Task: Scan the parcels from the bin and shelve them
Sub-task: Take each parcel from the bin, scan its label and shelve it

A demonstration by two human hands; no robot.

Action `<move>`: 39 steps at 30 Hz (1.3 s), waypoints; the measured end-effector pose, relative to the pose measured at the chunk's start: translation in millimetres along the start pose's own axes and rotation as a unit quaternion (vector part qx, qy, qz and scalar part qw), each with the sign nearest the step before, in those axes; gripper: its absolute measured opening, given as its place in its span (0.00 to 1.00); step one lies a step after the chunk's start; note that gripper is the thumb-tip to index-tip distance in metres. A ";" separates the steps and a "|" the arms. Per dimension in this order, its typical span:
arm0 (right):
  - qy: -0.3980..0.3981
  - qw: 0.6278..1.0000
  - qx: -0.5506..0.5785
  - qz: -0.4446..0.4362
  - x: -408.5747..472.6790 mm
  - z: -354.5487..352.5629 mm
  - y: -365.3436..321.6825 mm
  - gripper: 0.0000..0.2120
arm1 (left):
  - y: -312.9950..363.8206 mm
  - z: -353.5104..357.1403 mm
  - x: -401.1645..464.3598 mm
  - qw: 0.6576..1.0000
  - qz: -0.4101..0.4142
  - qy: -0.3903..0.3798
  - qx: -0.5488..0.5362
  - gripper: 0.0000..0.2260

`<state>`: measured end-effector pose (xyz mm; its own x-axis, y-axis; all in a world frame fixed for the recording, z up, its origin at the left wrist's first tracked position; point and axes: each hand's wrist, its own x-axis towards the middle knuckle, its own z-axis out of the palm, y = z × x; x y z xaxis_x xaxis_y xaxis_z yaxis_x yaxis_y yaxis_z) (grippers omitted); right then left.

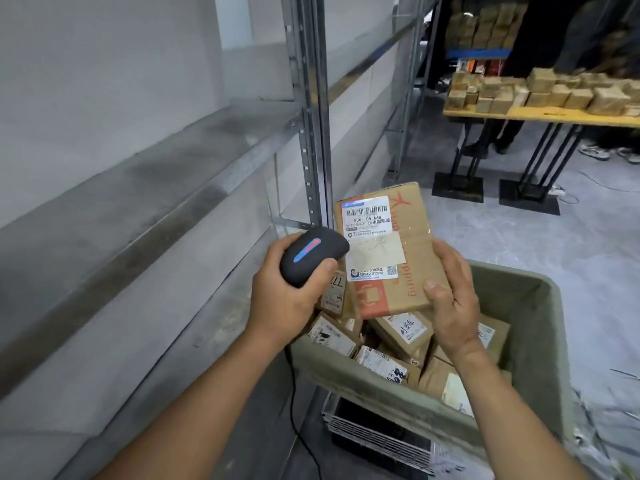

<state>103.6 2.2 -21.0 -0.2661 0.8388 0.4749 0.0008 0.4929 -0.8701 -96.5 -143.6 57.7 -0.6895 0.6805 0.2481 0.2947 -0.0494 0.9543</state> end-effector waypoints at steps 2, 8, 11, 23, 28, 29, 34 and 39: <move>0.001 1.000 -0.001 -0.013 1.8 -9.1 -1.2 0.26 | 15.1 9.6 -5.1 1.000 0.004 0.006 -0.002 0.22; 0.002 0.999 0.025 -0.024 1.7 -30.4 -7.2 0.24 | 53.7 34.3 -25.6 1.000 0.001 0.026 -0.003 0.23; 0.000 0.999 0.032 -0.028 2.7 -37.9 -11.0 0.25 | 68.6 41.8 -35.9 0.999 0.005 0.040 -0.002 0.23; 0.000 0.997 0.070 -0.028 0.2 -53.1 -4.2 0.26 | 95.4 57.1 -71.2 0.996 -0.022 0.085 0.012 0.24; -0.010 0.997 0.076 -0.019 -5.3 -51.5 -1.7 0.27 | 95.6 56.3 -81.0 0.995 -0.037 0.092 0.029 0.25; -0.013 0.997 0.077 -0.014 -6.7 -50.0 -1.2 0.27 | 95.6 55.0 -83.0 0.994 -0.040 0.096 0.033 0.26; -0.033 0.995 0.096 -0.017 -16.2 -38.5 -9.5 0.29 | 96.8 38.6 -94.6 0.990 -0.050 0.126 0.047 0.24; -0.072 0.989 0.126 -0.033 -25.3 -16.3 -35.6 0.29 | 101.7 3.8 -113.4 0.984 -0.056 0.167 0.040 0.23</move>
<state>126.0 -32.8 0.1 -0.3930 0.7560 0.5234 -0.2563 0.4566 -0.8520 14.2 -223.0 126.0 -0.8954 0.3995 0.1964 0.2468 0.0784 0.9659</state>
